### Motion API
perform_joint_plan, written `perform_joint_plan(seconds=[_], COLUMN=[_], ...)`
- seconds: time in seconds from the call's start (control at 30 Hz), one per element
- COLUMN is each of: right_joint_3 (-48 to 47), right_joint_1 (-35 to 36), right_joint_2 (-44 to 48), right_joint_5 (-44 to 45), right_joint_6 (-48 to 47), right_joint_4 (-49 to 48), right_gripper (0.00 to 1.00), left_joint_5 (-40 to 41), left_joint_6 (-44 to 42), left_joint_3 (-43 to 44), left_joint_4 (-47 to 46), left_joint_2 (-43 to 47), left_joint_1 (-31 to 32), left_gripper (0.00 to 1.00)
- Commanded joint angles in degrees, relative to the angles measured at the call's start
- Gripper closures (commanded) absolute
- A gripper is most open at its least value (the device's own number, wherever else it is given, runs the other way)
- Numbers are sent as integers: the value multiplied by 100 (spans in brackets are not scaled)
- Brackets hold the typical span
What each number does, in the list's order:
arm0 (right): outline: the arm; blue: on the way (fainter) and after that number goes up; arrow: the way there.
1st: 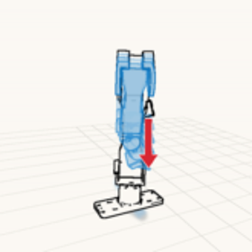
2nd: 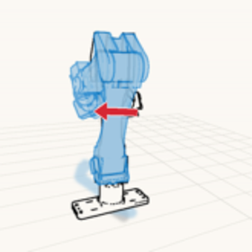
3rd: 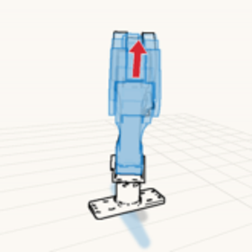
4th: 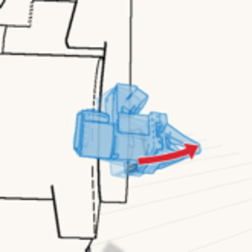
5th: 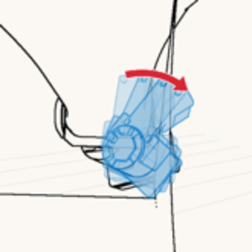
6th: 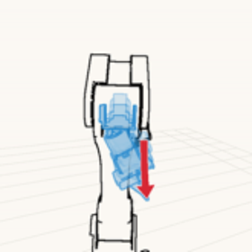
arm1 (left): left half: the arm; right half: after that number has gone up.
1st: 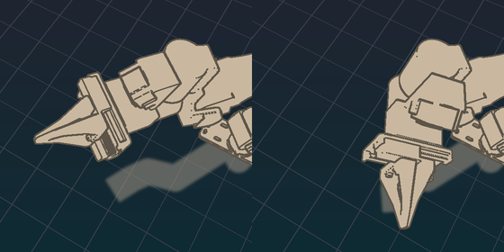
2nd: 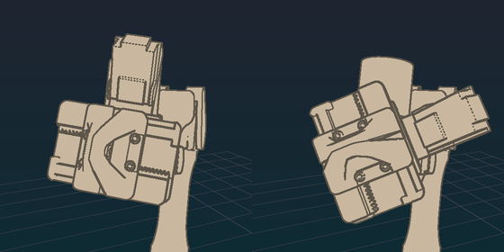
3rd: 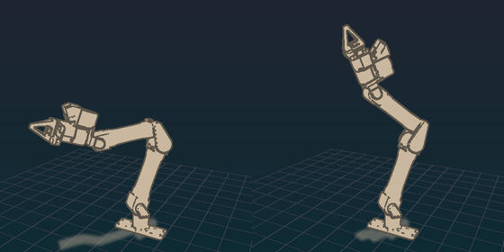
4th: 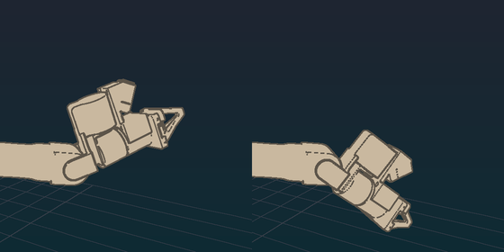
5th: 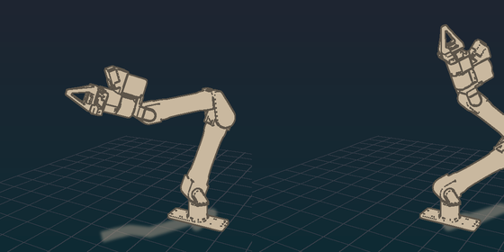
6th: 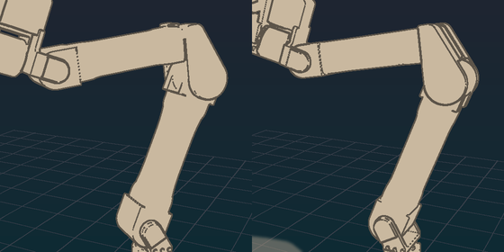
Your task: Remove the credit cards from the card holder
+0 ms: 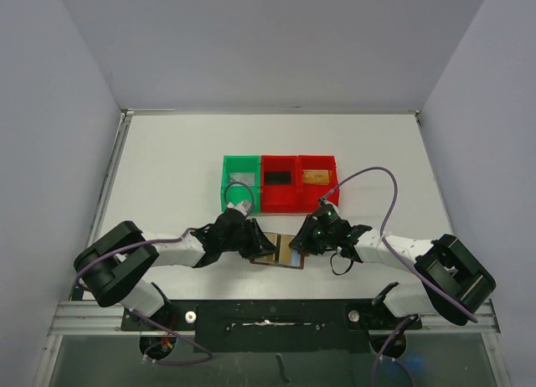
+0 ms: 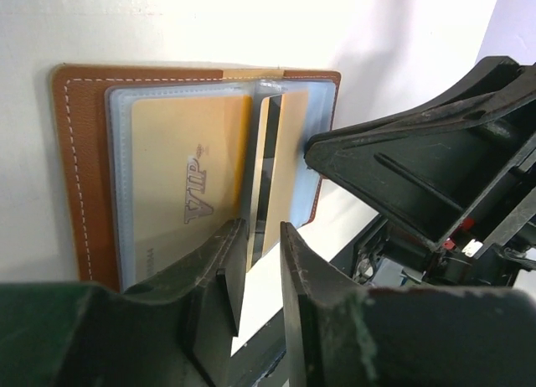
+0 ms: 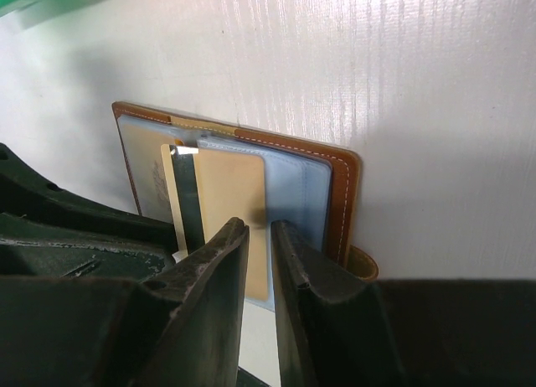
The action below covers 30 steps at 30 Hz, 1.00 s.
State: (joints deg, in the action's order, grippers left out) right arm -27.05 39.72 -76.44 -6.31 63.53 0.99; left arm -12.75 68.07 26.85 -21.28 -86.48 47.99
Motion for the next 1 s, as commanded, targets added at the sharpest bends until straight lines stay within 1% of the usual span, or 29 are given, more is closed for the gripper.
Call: perform_joint_plan(seconds=[0.0, 0.47, 0.7, 0.8, 0.87, 0.97], right_joint_3=[-20, 92, 138, 155, 168, 198], right_joint_1=[-42, -44, -50, -51, -53, -61], right_joint_2=[-111, -194, -267, -278, -275, -262], right_joint_5=[65, -38, -112, -119, -117, -102], right_joint_6=[-192, -174, -189, -201, -201, -201], right_joint_4=[549, 318, 222, 212, 210, 209], right_gripper=[79, 79, 79, 79, 79, 79], left_joint_5=[-204, -412, -516, -480, -465, -423], left_joint_6=[-78, 130, 258, 267, 280, 293], left_joint_3=[203, 136, 84, 68, 57, 31], left_joint_4=[-517, -1040, -1453, -1483, -1497, -1439], left_joint_2=[-65, -422, -659, -645, -622, -565], left_joint_1=[-35, -35, -30, -28, -36, -36], left_gripper=[75, 76, 76, 79, 84, 88])
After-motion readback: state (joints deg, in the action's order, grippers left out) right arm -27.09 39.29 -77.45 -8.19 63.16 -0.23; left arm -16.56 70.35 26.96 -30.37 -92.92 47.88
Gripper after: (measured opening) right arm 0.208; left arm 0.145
